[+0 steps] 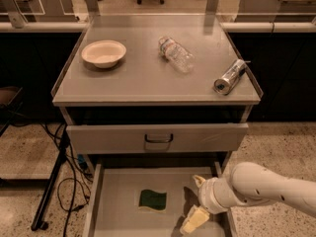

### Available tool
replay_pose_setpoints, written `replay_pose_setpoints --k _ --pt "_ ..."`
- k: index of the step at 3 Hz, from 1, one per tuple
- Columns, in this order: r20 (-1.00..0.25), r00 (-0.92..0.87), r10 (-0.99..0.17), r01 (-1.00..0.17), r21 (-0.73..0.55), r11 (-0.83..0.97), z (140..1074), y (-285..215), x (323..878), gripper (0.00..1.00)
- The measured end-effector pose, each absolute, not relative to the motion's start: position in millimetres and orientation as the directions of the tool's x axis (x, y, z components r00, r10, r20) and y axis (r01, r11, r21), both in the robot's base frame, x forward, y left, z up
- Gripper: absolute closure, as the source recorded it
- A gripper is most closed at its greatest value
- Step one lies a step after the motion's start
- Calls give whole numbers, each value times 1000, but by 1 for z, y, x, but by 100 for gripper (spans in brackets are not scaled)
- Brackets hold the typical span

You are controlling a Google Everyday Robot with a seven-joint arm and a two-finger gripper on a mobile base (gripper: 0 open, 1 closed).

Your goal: Pick sponge from middle drawer and place on counter

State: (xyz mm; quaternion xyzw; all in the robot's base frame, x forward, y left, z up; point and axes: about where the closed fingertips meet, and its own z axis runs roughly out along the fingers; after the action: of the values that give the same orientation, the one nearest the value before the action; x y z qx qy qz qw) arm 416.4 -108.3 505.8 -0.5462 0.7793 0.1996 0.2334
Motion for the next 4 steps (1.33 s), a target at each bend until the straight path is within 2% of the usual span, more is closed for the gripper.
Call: replay_pose_setpoints --k 2,4 --pt "-662 -241 -710 -955 32 295 445 -74 433 0" --pt "-699 -177 -693 -966 -13 259 390 -1 434 0"
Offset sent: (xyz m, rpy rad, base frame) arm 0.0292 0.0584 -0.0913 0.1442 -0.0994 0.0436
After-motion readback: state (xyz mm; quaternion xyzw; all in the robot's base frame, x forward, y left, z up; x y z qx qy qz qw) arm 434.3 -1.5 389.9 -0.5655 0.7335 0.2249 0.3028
